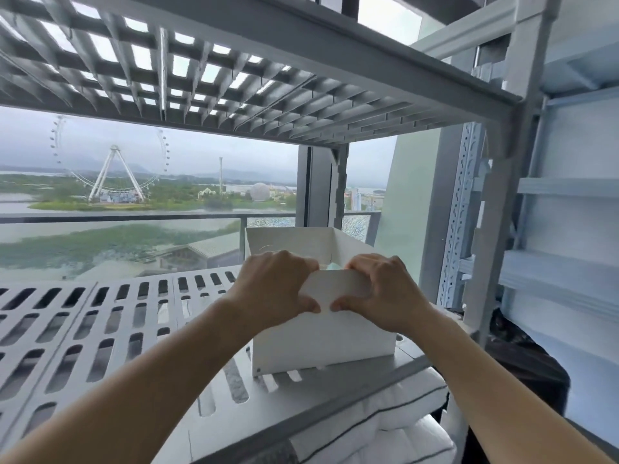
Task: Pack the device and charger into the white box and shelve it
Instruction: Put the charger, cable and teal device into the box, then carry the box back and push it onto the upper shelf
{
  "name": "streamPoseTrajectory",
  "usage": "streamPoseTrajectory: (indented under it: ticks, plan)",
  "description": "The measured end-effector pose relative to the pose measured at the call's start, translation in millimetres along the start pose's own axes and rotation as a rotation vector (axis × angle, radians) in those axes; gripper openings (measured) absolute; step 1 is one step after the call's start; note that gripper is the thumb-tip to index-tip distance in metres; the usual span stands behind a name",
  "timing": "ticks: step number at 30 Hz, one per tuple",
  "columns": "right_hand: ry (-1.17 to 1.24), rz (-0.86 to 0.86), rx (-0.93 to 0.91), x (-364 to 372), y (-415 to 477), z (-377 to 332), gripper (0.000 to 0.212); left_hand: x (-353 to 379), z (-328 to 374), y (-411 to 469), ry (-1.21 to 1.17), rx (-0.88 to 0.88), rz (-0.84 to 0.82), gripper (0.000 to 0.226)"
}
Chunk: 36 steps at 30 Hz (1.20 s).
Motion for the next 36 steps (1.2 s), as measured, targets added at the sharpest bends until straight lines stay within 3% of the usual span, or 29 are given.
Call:
streamPoseTrajectory:
  ticks: [5,9,15,23,36]
  plan:
    - [-0.08,0.088,0.047,-2.1,-26.2,-52.3,0.05,-27.3,-14.2,-35.3,-0.051,0.054,0.059,0.037]
    - [-0.156,0.137,0.069,5.8,-43.9,-96.3,0.051,-36.8,-25.0,-70.4,-0.123,0.095,0.122,0.045]
    - [-0.409,-0.006,0.167,15.2,-53.1,-127.1,0.062,-36.3,-27.8,-93.0,-0.085,0.137,0.066,0.06]
    - [-0.358,0.083,0.23,6.4,-82.3,-163.8,0.053,-51.3,-23.2,-116.7,-0.214,0.145,0.137,0.061]
    - [-0.536,0.369,0.26,-67.0,-232.1,-212.2,0.052,-106.8,90.2,-171.7,-0.284,0.44,0.424,0.058]
Point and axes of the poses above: each hand's wrist, its own y-axis towards the middle knuckle, its own x-axis out of the palm, z = x × y, the point moved 2 cm from there along y, towards the middle knuckle, and after that the axes turned 12 degrees about y, right-handed, at the moved point
